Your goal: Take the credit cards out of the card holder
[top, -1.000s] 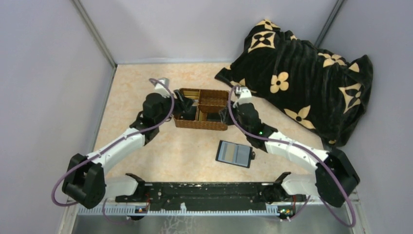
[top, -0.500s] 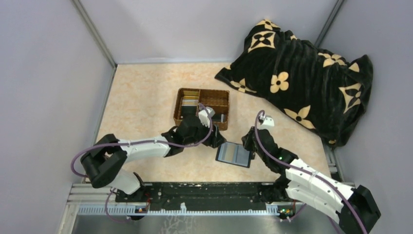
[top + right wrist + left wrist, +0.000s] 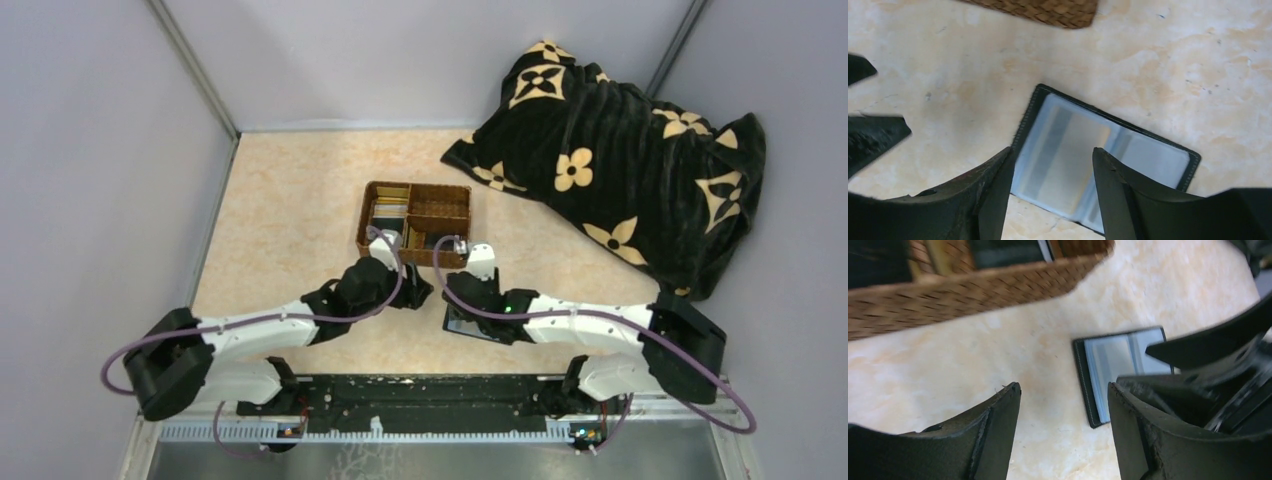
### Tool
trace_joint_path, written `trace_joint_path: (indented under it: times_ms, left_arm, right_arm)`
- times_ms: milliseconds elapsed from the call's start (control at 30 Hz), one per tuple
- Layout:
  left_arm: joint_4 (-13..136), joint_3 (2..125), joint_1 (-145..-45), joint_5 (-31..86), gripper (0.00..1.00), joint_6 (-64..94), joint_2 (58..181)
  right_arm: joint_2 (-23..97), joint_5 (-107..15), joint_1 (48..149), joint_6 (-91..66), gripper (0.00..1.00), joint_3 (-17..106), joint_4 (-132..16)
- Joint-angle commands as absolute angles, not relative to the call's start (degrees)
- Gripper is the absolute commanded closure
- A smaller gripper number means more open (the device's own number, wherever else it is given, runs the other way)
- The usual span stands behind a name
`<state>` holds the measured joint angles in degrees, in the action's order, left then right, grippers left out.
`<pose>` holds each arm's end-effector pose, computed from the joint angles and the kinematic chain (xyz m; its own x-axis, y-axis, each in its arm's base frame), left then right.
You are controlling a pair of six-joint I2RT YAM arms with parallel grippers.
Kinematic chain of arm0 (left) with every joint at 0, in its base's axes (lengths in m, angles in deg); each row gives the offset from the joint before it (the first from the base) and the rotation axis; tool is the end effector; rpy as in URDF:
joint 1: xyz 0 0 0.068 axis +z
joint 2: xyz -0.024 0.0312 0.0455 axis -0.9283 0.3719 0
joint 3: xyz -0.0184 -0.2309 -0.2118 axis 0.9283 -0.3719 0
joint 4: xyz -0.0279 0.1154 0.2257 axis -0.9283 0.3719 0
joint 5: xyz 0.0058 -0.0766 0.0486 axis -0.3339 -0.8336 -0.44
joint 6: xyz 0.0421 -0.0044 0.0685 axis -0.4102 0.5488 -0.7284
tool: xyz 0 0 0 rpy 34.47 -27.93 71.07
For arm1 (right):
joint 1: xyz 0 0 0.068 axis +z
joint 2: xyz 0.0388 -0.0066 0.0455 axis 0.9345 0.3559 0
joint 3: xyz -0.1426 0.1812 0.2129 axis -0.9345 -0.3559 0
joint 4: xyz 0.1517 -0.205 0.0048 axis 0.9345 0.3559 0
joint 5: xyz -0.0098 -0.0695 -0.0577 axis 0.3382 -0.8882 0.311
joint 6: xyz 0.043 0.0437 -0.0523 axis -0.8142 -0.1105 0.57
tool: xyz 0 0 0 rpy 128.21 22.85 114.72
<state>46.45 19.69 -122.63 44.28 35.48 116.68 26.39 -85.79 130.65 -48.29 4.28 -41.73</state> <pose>0.1648 -0.2131 0.2172 -0.6150 -0.0486 -0.7870 0.4731 0.7758 -0.4176 0.1417 0.1824 0.2091 -0.6712 -0.0478 -0.7397 -0.1764 0.9795 0.0968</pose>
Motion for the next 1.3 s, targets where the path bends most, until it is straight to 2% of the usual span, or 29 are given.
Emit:
trace_joint_path:
  times_ms: [0,167,433,800,1267]
  left_arm:
    - [55.54,20.04,-121.52,58.56,0.30,39.62,109.56]
    - [60.69,19.75,-118.10,59.58,0.30,41.47,106.27]
    - [59.86,17.34,-116.64,57.44,0.30,42.34,104.84]
    - [56.53,18.03,-114.31,53.51,0.31,40.70,107.34]
    - [55.36,18.42,-114.31,52.28,0.31,40.70,109.49]
  right_arm:
    - [32.02,-91.80,134.61,-49.64,0.39,10.34,-40.14]
    - [38.92,-92.15,135.86,-49.62,0.32,14.61,-38.47]
    - [43.50,-90.66,135.87,-51.41,0.35,14.91,-38.90]
    - [34.67,-90.70,135.95,-51.48,0.37,8.60,-43.07]
    - [39.37,-87.55,135.89,-52.53,0.39,7.75,-42.11]
